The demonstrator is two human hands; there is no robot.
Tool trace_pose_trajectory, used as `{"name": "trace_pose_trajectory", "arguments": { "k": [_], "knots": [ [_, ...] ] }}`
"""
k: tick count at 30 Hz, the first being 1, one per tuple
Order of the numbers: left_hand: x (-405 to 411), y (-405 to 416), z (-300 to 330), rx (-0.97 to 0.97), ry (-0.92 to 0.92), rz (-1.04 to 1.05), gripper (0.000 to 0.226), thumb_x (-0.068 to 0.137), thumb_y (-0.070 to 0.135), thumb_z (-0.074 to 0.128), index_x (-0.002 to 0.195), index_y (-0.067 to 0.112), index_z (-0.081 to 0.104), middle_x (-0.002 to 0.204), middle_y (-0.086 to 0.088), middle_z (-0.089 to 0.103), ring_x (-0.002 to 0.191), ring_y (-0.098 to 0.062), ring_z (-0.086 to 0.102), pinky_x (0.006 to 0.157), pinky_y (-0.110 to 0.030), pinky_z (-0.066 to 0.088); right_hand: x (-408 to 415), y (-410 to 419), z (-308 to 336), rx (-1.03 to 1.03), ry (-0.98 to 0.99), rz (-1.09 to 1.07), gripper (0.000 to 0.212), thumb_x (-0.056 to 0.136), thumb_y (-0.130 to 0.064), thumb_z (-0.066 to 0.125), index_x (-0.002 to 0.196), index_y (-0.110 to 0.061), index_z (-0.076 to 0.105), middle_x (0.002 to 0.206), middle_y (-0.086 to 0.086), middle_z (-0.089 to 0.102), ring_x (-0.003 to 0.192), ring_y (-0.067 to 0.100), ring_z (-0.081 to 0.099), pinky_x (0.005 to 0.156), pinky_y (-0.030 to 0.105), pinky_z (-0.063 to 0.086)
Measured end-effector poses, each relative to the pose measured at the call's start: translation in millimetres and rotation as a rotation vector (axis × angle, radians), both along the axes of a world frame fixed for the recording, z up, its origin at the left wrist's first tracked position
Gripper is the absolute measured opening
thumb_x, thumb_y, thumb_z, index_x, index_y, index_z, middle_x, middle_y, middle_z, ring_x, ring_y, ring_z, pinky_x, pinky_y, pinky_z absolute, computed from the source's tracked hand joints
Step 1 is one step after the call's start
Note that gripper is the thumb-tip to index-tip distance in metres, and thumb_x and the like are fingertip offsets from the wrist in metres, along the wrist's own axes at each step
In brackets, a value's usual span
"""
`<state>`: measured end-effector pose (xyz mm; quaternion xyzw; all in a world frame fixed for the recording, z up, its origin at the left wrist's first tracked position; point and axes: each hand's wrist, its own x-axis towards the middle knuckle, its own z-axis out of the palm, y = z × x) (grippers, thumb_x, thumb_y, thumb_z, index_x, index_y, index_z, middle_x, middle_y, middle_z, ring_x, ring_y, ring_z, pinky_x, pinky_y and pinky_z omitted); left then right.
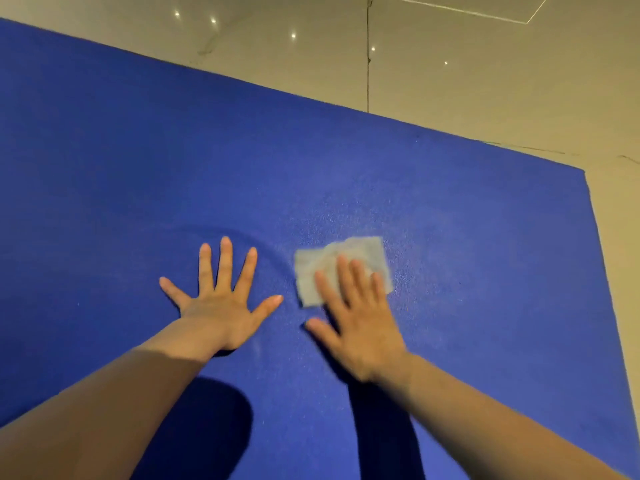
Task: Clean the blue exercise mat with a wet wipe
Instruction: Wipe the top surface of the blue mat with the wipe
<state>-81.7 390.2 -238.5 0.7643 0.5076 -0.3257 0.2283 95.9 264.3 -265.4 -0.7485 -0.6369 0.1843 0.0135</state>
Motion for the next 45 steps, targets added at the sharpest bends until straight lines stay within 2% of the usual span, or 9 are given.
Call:
{"name": "trace_pose_trajectory", "arguments": {
  "k": [7,15,20,24,30,33,38,40,45],
  "knots": [
    [3,3,8,-0.050,0.012,0.013,0.077,0.077,0.082,0.002,0.118,0.042,-0.049,0.131,0.005,-0.061,0.132,-0.027,-0.048,0.101,-0.078,-0.006,19,-6,-10,0.089,-0.022,0.201,0.068,0.099,-0.064,0.019,0.152,-0.024,0.031,0.161,0.008,0.022,0.148,0.028,0.019,0.117,0.047,0.009],
    [4,2,15,-0.067,0.039,0.019,0.078,0.077,0.082,0.001,0.119,0.041,-0.050,0.121,0.005,-0.065,0.131,-0.027,-0.049,0.102,-0.078,-0.005,64,8,3,-0.086,-0.058,-0.560,0.085,0.092,-0.072,0.013,0.157,-0.020,-0.003,0.163,0.008,-0.012,0.150,0.025,-0.014,0.118,0.043,-0.012],
    [5,-1,18,-0.065,0.044,0.022,0.078,0.067,0.083,-0.004,0.112,0.042,-0.054,0.118,0.006,-0.068,0.129,-0.026,-0.050,0.103,-0.077,-0.005,-5,21,-3,-0.022,0.018,0.008,0.100,0.078,-0.081,-0.011,0.156,-0.018,-0.003,0.161,0.002,-0.014,0.147,0.020,-0.022,0.116,0.042,-0.020],
    [7,1,21,-0.079,0.053,0.020,0.077,0.067,0.082,-0.005,0.111,0.043,-0.054,0.117,0.007,-0.068,0.130,-0.026,-0.050,0.103,-0.077,-0.004,34,39,-4,0.007,0.011,0.147,0.099,0.079,-0.082,-0.011,0.157,-0.022,0.006,0.159,-0.006,-0.008,0.145,0.011,-0.015,0.119,0.039,-0.010],
    [8,1,21,-0.095,0.059,0.010,0.079,0.067,0.081,-0.007,0.116,0.040,-0.053,0.120,0.004,-0.067,0.128,-0.027,-0.051,0.102,-0.077,-0.006,115,65,11,-0.119,-0.007,-0.481,0.081,0.095,-0.067,0.022,0.157,-0.021,-0.004,0.164,0.000,-0.012,0.150,0.017,-0.012,0.121,0.039,-0.009],
    [9,-1,21,-0.072,0.059,0.010,0.080,0.065,0.081,-0.010,0.117,0.039,-0.053,0.122,0.003,-0.066,0.126,-0.027,-0.052,0.102,-0.077,-0.005,103,78,7,-0.096,0.001,-0.637,0.091,0.093,-0.071,0.024,0.156,-0.013,-0.004,0.164,0.006,-0.012,0.150,0.021,-0.013,0.121,0.041,-0.010],
    [8,2,18,-0.082,0.090,-0.006,0.083,0.054,0.081,-0.019,0.115,0.038,-0.056,0.121,0.002,-0.068,0.117,-0.026,-0.057,0.101,-0.078,-0.006,19,105,2,-0.025,0.038,-0.112,0.105,0.079,-0.081,0.005,0.155,-0.009,-0.006,0.162,0.004,-0.015,0.148,0.019,-0.019,0.116,0.036,-0.020],
    [8,3,18,-0.104,0.101,-0.025,0.086,0.053,0.081,-0.018,0.117,0.038,-0.054,0.118,0.003,-0.069,0.114,-0.025,-0.059,0.093,-0.075,-0.020,14,110,3,-0.028,0.059,0.039,0.103,0.075,-0.077,0.000,0.156,-0.013,-0.003,0.162,0.001,-0.014,0.147,0.013,-0.022,0.118,0.034,-0.019],
    [10,7,20,-0.143,0.144,-0.055,0.088,0.047,0.079,-0.021,0.119,0.038,-0.054,0.116,0.002,-0.071,0.109,-0.024,-0.062,0.067,-0.065,-0.032,91,119,4,-0.023,0.002,-0.130,0.093,0.087,-0.078,0.014,0.156,-0.018,-0.004,0.163,0.000,-0.010,0.150,0.014,-0.012,0.117,0.028,-0.015]
  ]
}}
